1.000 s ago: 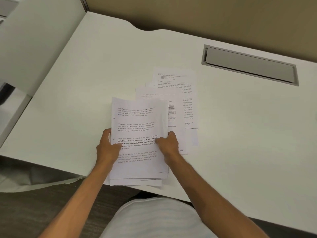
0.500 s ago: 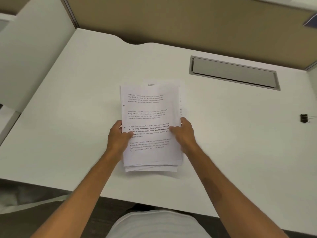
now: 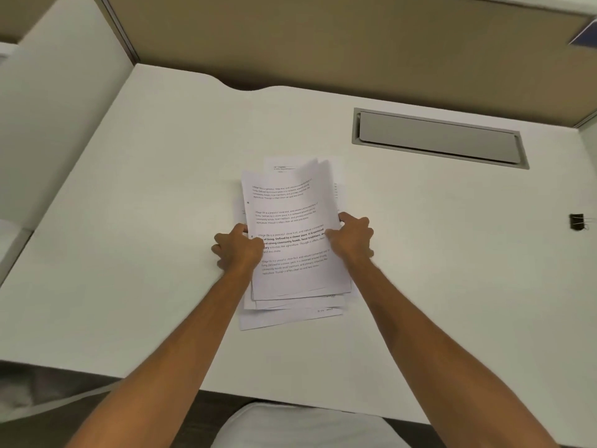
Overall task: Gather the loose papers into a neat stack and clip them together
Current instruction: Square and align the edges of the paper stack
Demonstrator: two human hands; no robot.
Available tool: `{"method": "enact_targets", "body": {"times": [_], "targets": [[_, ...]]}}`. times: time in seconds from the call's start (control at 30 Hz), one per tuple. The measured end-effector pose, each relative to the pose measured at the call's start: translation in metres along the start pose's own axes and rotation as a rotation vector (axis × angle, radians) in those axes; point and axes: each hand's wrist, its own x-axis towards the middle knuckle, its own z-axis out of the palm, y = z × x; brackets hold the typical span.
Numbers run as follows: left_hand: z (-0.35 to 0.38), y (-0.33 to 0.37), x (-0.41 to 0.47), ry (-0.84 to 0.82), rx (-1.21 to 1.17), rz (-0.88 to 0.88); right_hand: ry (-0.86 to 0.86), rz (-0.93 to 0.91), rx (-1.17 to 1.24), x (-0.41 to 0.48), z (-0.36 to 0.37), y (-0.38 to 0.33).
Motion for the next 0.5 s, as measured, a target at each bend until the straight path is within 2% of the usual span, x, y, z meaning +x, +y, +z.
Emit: {"method": "enact_targets", "body": {"times": [0.17, 0.33, 0.5], "targets": [[-0.002, 0.001, 0.002, -0.038, -0.158, -0.022, 0.004, 0.032, 0.04, 0.002, 0.0, 0.002], [-0.004, 0.004, 0.004, -0.112, -0.259, 0.11, -0.008, 0.078, 0.132, 0.004, -0.005, -0.004], [-0.002, 0.01, 0.011, -0.2, -0.278, 0.185, 0.001, 0.089, 0.126, 0.01, -0.006, -0.006]]}}
